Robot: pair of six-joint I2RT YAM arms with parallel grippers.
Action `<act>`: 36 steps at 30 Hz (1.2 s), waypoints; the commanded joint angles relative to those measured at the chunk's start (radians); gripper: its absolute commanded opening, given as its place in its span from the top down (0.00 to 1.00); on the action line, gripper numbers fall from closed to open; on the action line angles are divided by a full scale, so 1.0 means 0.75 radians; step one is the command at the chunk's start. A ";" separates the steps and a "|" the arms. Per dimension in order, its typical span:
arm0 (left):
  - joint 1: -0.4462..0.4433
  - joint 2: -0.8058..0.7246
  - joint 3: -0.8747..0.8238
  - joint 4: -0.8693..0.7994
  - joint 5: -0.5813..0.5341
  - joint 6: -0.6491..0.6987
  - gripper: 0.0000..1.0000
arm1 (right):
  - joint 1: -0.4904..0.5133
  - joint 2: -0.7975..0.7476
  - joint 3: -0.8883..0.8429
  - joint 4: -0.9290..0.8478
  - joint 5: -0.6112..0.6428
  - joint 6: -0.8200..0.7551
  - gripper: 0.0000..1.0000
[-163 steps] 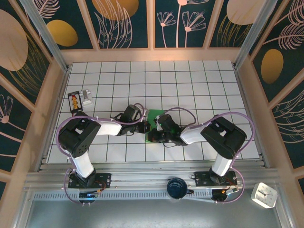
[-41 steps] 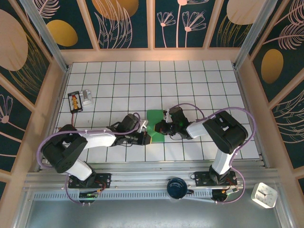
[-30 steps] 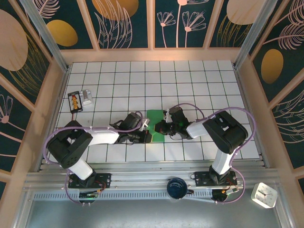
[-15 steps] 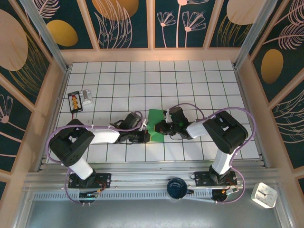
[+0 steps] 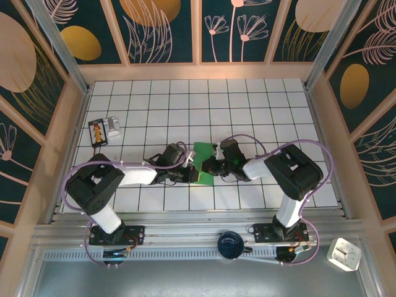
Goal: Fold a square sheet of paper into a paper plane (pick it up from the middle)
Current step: Fold the triangle a second time at the center of the table.
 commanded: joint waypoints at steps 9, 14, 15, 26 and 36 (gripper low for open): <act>0.022 0.088 0.018 0.017 -0.084 -0.018 1.00 | -0.021 0.033 -0.048 -0.199 0.110 -0.055 1.00; 0.027 0.095 -0.014 -0.005 -0.065 -0.032 1.00 | -0.021 0.035 -0.048 -0.224 0.128 -0.064 1.00; 0.027 0.094 -0.024 -0.017 -0.063 -0.030 1.00 | -0.021 0.035 -0.048 -0.229 0.132 -0.065 1.00; 0.027 0.009 -0.121 -0.149 -0.016 0.036 1.00 | -0.020 0.055 -0.022 -0.312 0.174 -0.078 1.00; 0.027 -0.029 -0.164 -0.230 -0.022 0.075 1.00 | -0.021 0.060 -0.013 -0.347 0.191 -0.082 1.00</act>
